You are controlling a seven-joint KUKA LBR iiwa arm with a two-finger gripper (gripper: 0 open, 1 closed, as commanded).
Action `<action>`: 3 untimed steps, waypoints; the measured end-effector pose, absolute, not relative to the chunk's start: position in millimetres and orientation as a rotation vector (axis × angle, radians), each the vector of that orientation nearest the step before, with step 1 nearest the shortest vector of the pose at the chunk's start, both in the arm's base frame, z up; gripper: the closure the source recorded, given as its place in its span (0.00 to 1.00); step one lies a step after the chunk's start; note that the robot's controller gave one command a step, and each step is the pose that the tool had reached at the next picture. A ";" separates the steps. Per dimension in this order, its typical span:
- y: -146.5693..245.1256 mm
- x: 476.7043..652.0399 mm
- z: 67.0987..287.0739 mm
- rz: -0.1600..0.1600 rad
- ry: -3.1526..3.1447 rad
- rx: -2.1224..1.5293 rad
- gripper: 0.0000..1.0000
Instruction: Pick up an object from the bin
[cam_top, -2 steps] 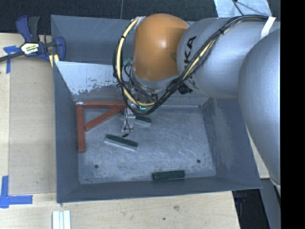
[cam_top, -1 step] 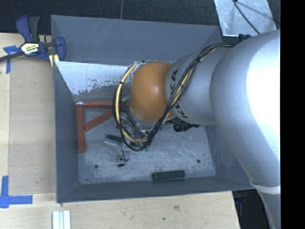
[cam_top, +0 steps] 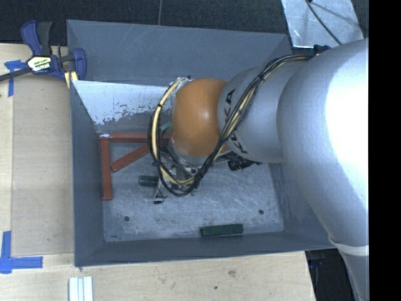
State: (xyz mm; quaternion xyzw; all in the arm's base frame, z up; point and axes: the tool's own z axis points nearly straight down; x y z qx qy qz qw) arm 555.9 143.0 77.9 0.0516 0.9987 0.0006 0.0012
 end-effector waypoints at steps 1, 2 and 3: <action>135.9 557.3 235.4 0.002 3.134 0.115 1.00; 135.6 556.5 233.7 0.001 3.137 0.116 0.00; 145.7 609.4 86.7 0.003 3.134 0.070 0.00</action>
Offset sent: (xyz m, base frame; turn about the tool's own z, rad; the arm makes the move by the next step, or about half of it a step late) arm -0.0004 -0.0073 0.1551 -0.0297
